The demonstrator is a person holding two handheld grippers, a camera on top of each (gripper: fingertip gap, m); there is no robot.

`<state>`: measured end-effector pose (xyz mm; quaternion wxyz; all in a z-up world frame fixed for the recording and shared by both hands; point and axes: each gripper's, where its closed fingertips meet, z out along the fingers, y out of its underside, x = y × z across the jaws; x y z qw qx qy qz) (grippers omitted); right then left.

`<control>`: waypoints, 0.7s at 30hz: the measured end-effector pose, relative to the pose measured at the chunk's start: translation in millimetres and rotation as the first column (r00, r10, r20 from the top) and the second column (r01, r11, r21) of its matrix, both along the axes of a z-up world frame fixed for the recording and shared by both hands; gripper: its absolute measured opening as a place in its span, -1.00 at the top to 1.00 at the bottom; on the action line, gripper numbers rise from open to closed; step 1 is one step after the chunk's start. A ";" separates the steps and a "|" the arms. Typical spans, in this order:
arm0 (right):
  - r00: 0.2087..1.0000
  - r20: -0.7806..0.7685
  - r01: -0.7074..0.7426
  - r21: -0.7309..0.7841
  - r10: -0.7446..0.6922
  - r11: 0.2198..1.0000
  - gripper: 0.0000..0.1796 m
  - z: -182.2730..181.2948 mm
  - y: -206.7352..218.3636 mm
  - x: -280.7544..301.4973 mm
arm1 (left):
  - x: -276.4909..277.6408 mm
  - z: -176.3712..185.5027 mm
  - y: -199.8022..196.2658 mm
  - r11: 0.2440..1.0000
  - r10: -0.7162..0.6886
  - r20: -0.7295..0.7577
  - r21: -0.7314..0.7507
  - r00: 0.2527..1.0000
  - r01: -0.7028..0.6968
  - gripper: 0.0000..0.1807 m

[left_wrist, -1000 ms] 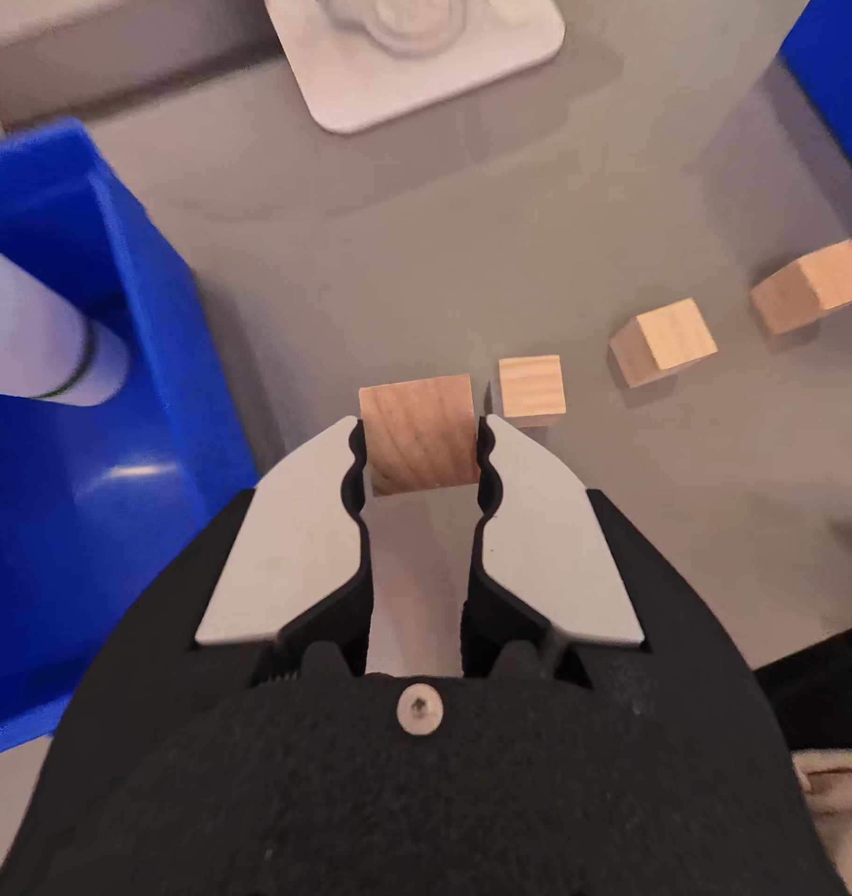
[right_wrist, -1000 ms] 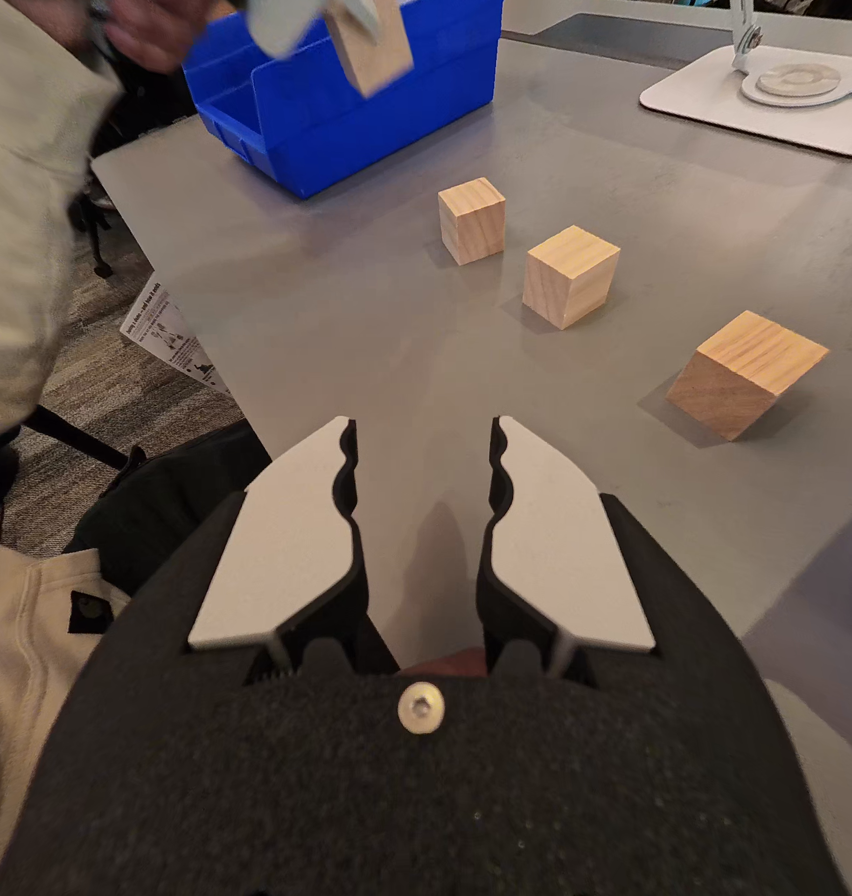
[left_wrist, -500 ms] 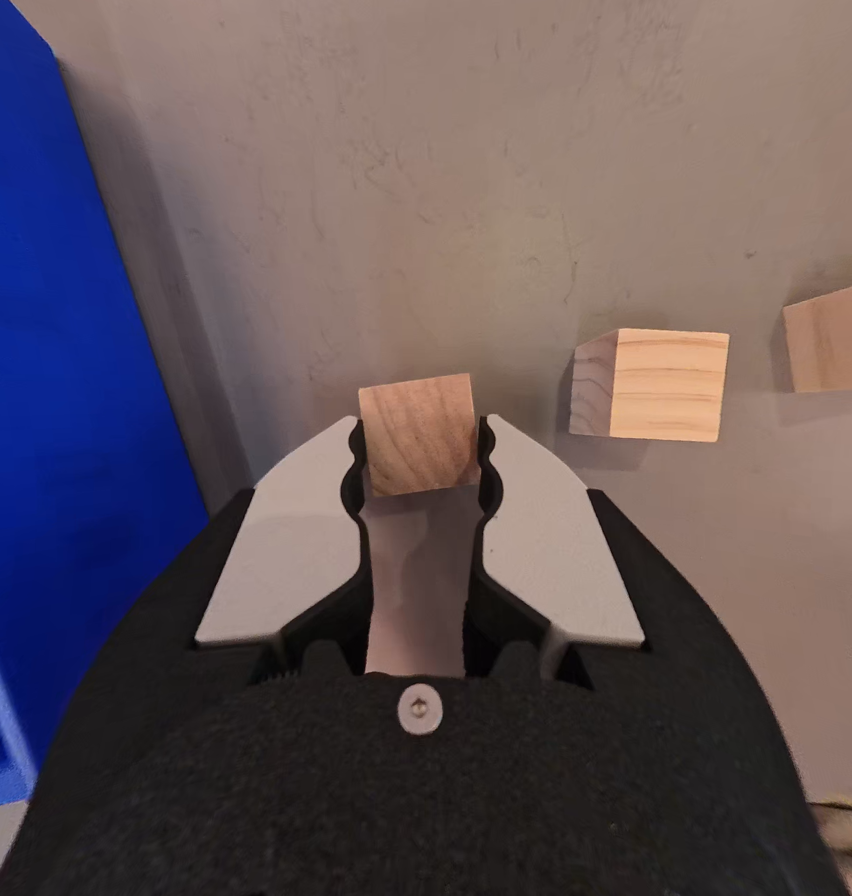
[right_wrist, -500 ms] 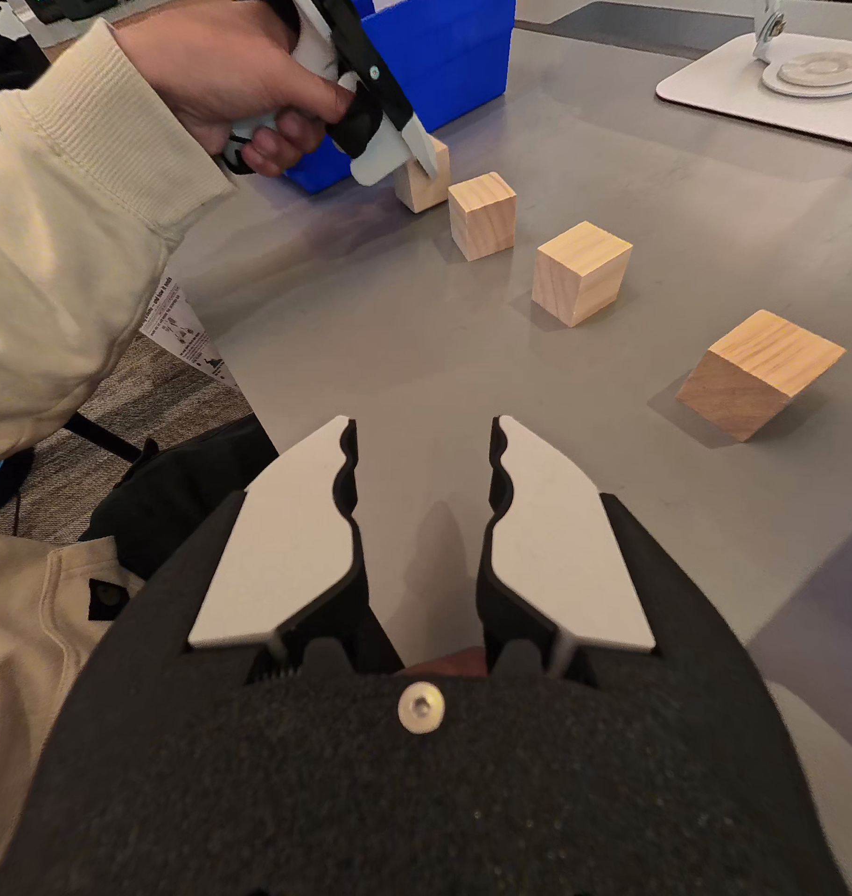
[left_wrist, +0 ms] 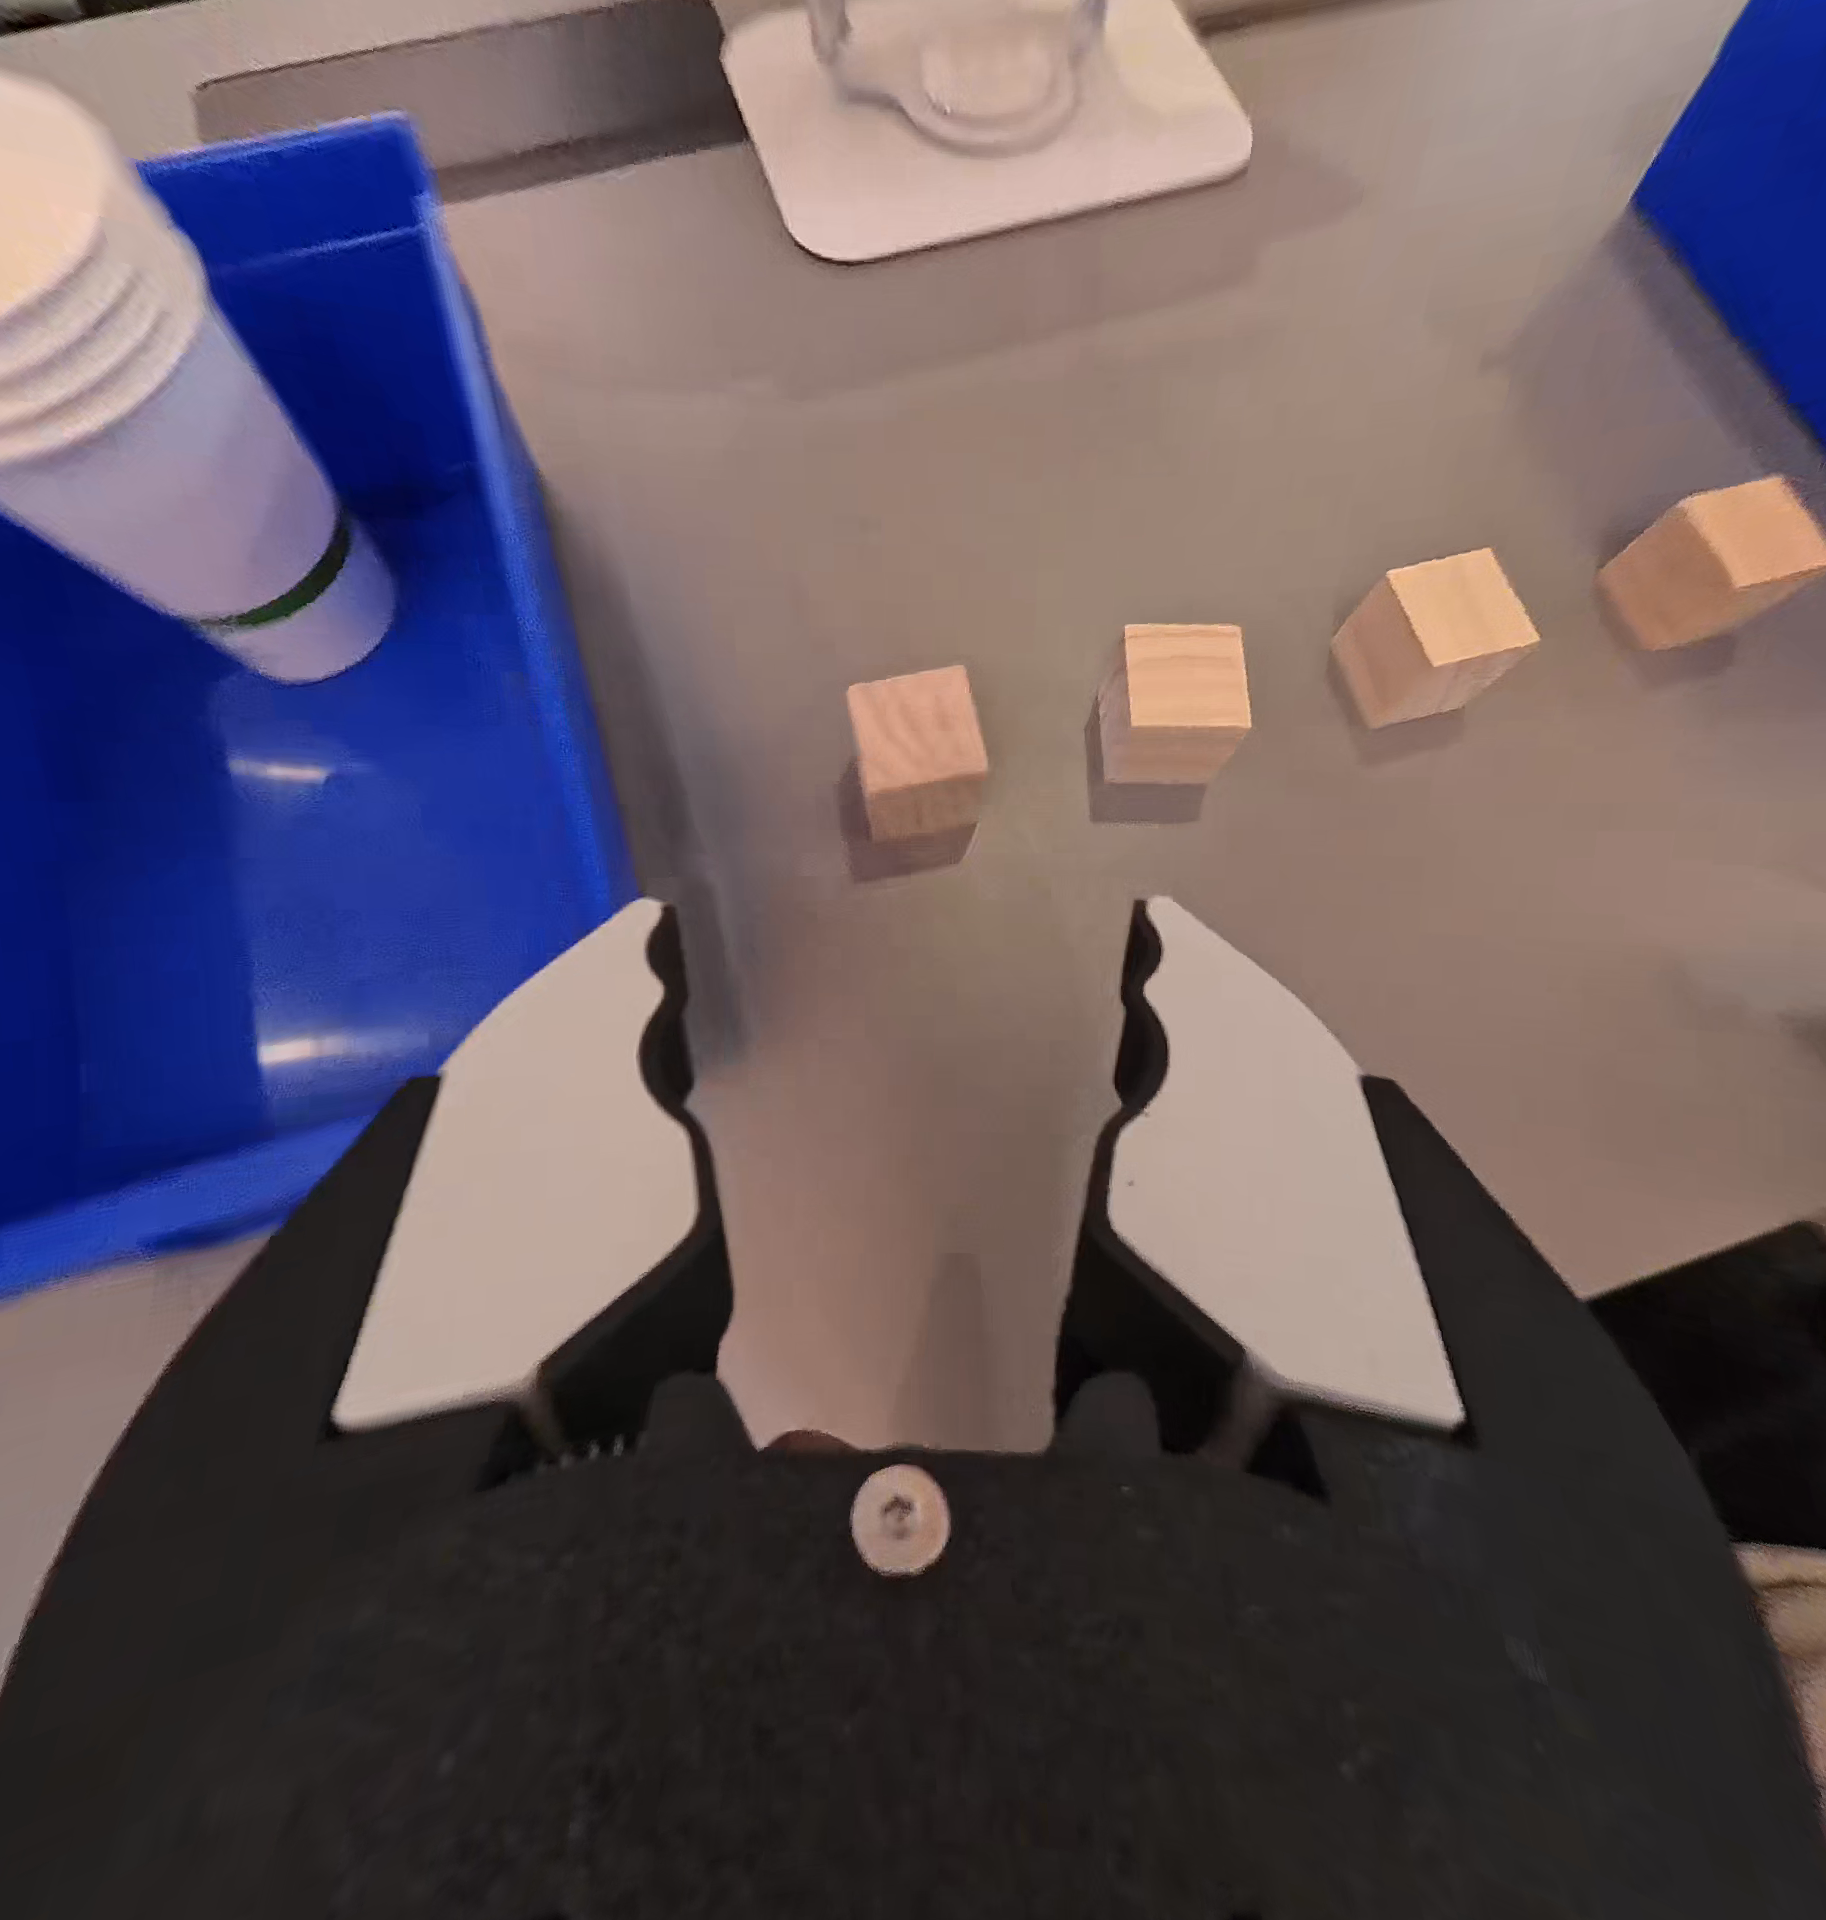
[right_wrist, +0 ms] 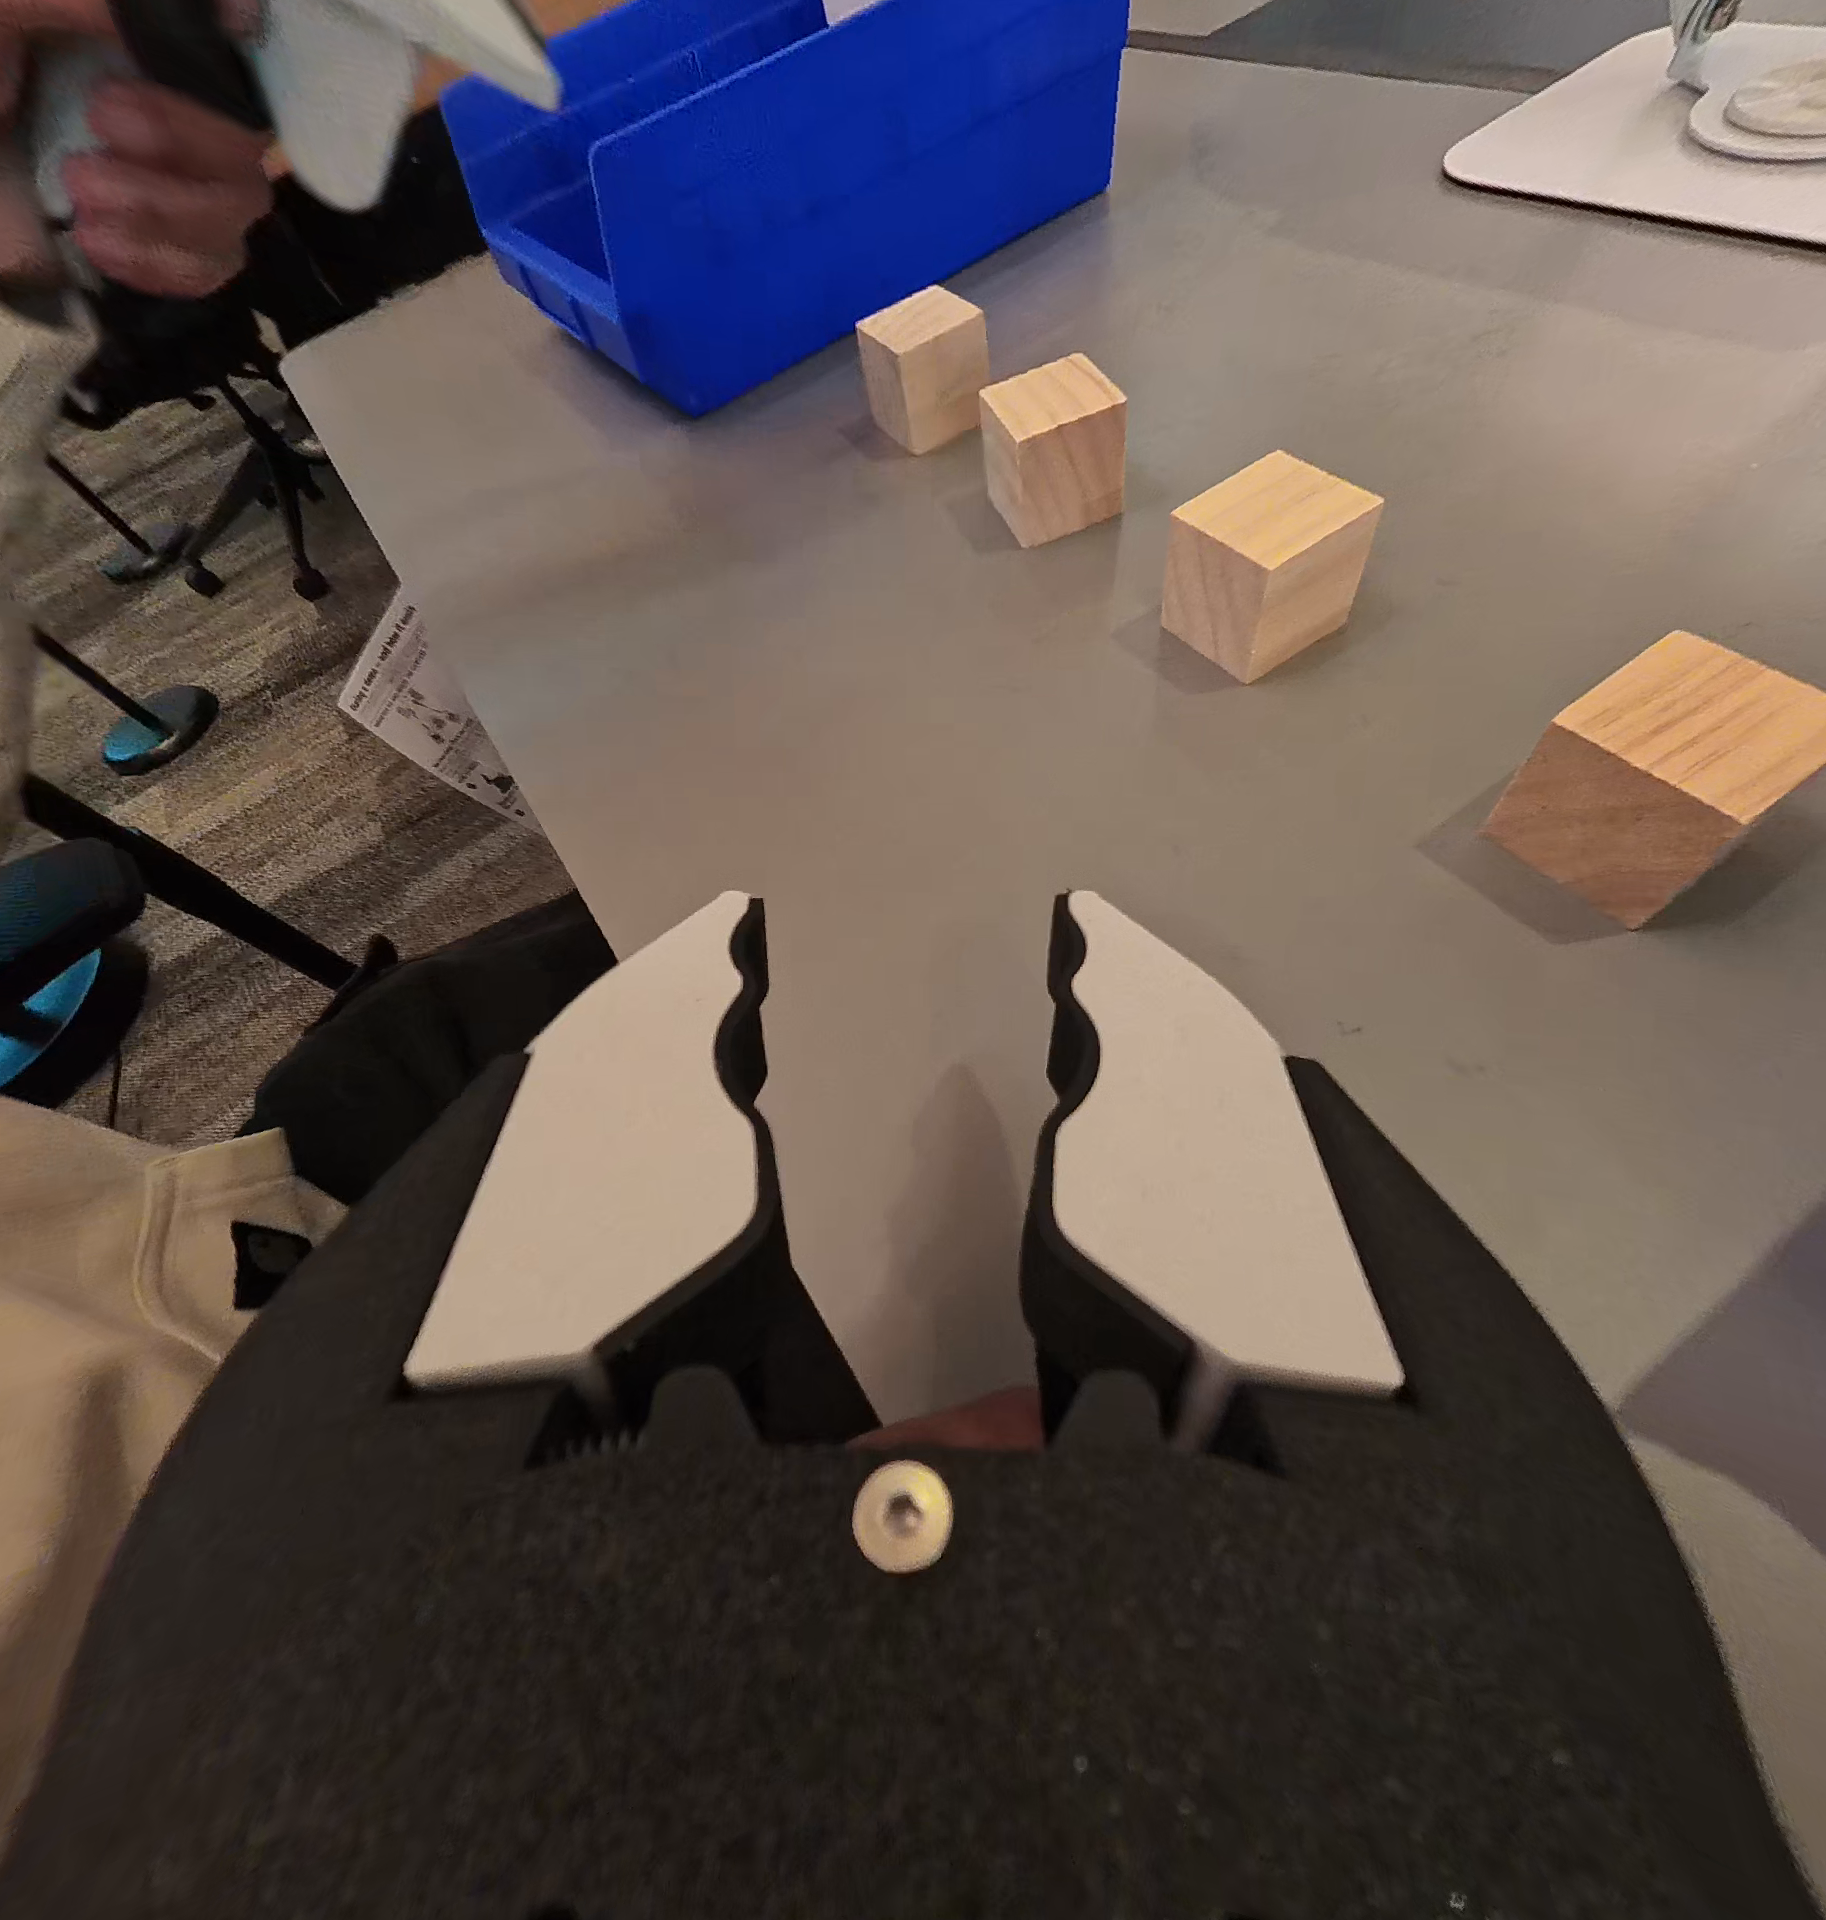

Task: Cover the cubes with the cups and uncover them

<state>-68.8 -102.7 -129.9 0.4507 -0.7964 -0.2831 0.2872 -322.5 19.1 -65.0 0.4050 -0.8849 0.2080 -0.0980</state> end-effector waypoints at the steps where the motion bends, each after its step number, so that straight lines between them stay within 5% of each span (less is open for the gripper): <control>1: 1.000 -0.008 -0.004 -0.002 0.004 1.000 0.43 -0.2 -0.1 -0.5 | -10.7 -1.4 -11.3 1.000 0.021 0.051 0.008 0.999 -0.021 0.12; 6: 1.000 -0.008 -0.004 -0.010 0.004 1.000 0.43 -4.4 2.4 0.2 | -45.7 -29.0 -45.4 0.994 0.103 0.157 0.015 0.982 -0.107 0.13; 9: 1.000 -0.008 -0.002 -0.012 0.002 1.000 0.43 -5.0 2.9 1.9 | -45.9 -9.0 -30.2 0.997 0.023 0.130 0.073 0.991 -0.033 0.17; 13: 1.000 -0.010 -0.007 -0.002 0.007 1.000 0.43 -1.5 3.9 4.0 | -55.8 42.7 48.0 0.961 -0.147 -0.112 0.218 0.983 0.169 0.41; 17: 1.000 -0.019 -0.006 -0.001 0.006 1.000 0.44 0.5 4.7 5.6 | -70.1 51.6 144.0 0.937 -0.300 -0.309 0.080 0.903 0.339 0.42; 21: 1.000 0.004 -0.001 -0.003 0.001 1.000 0.44 -3.9 4.5 6.6 | -73.7 40.8 190.8 0.897 -0.439 -0.377 -0.127 0.815 0.424 0.52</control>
